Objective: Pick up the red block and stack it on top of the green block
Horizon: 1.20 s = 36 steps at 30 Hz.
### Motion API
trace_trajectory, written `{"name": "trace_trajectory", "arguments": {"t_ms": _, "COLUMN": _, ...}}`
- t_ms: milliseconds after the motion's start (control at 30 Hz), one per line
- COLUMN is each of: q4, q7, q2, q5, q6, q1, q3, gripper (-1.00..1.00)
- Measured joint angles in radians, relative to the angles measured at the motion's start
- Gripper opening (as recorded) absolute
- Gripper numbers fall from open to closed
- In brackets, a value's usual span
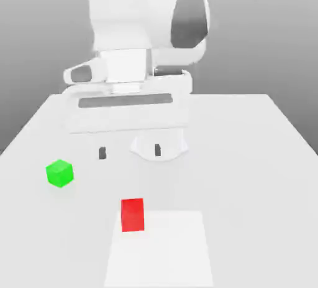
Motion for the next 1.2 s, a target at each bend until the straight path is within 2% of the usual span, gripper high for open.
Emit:
{"name": "trace_trajectory", "arguments": {"t_ms": 100, "q4": -0.088, "q7": 0.005, "q2": 0.105, "q5": -0.063, "q6": 0.082, "q1": -0.024, "q3": -0.004, "gripper": 0.0}}
{"name": "trace_trajectory", "arguments": {"t_ms": 200, "q4": -0.099, "q7": -0.003, "q2": 0.161, "q5": -0.068, "q6": 0.128, "q1": -0.026, "q3": -0.007, "gripper": 0.0}}
{"name": "trace_trajectory", "arguments": {"t_ms": 433, "q4": -0.079, "q7": -0.073, "q2": 0.283, "q5": 0.022, "q6": 0.231, "q1": -0.025, "q3": 0.015, "gripper": 0.0}}
{"name": "trace_trajectory", "arguments": {"t_ms": 633, "q4": -0.07, "q7": -0.138, "q2": 0.4, "q5": 0.119, "q6": 0.33, "q1": -0.081, "q3": 0.097, "gripper": 0.0}}
{"name": "trace_trajectory", "arguments": {"t_ms": 667, "q4": -0.069, "q7": -0.142, "q2": 0.413, "q5": 0.126, "q6": 0.341, "q1": -0.089, "q3": 0.107, "gripper": -1.0}}
{"name": "trace_trajectory", "arguments": {"t_ms": 900, "q4": -0.069, "q7": -0.14, "q2": 0.413, "q5": 0.123, "q6": 0.341, "q1": -0.094, "q3": 0.111, "gripper": -1.0}}
{"name": "trace_trajectory", "arguments": {"t_ms": 1200, "q4": -0.083, "q7": -0.048, "q2": 0.252, "q5": -0.012, "q6": 0.204, "q1": -0.065, "q3": 0.043, "gripper": -1.0}}
